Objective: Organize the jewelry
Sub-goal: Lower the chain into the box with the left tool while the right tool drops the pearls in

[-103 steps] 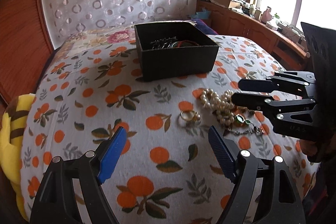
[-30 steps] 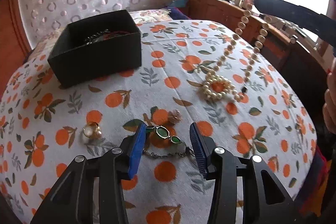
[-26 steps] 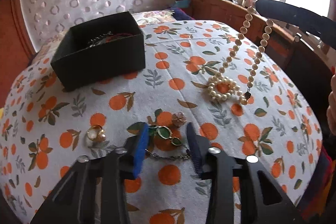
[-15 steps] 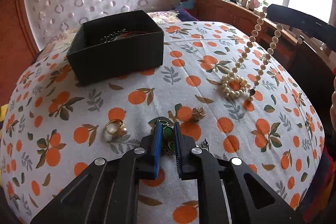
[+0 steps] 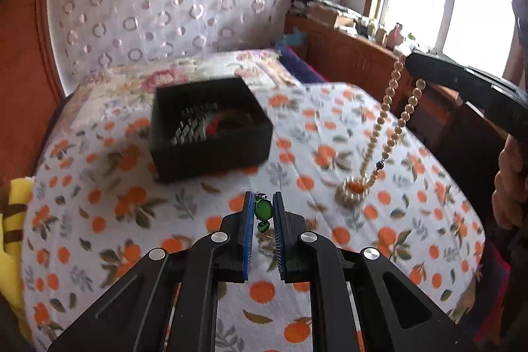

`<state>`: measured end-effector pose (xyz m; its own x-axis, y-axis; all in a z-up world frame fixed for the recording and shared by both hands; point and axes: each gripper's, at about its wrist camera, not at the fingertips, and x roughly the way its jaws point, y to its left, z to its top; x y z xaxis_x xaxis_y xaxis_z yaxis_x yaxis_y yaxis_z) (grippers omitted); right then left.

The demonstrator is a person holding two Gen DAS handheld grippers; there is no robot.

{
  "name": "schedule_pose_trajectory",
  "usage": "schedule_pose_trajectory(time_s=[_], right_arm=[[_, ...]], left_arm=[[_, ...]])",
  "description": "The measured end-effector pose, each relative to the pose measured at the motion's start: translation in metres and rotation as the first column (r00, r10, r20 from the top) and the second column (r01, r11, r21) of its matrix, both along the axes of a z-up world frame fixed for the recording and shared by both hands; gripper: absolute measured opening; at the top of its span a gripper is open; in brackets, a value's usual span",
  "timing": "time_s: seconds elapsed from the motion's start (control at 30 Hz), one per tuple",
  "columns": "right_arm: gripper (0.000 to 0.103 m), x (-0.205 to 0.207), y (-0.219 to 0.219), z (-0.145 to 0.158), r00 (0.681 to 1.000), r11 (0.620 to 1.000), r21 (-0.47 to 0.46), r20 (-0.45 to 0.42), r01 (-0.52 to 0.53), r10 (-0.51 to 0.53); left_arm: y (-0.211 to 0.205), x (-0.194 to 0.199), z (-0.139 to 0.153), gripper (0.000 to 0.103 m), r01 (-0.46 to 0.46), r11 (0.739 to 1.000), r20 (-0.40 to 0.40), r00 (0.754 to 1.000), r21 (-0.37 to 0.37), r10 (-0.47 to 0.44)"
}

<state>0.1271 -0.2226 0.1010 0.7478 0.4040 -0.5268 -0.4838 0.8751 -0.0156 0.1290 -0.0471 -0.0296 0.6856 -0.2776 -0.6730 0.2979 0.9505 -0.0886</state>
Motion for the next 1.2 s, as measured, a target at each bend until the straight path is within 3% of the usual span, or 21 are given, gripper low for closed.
schedule_pose_trajectory(time_s=[0.23, 0.57, 1.03, 1.2], right_arm=[[0.009, 0.008, 0.014, 0.033, 0.998, 1.000, 0.003, 0.064, -0.020, 0.020], [0.009, 0.034, 0.038, 0.069, 0.994, 0.999, 0.001, 0.100, -0.043, 0.042], [0.009, 0.083, 0.053, 0.099, 0.995, 1.000, 0.020, 0.094, -0.019, 0.017], [0.009, 0.095, 0.056, 0.101, 0.997, 0.999, 0.039, 0.076, -0.024, 0.021]], left_arm=[[0.014, 0.014, 0.035, 0.010, -0.025, 1.000, 0.067, 0.997, 0.003, 0.025], [0.025, 0.040, 0.054, 0.010, -0.055, 0.998, 0.092, 0.994, 0.015, 0.053], [0.048, 0.111, 0.037, 0.010, -0.097, 0.995, 0.028, 0.995, -0.037, 0.098], [0.051, 0.121, 0.025, 0.011, -0.116, 0.993, 0.010, 0.993, -0.020, 0.116]])
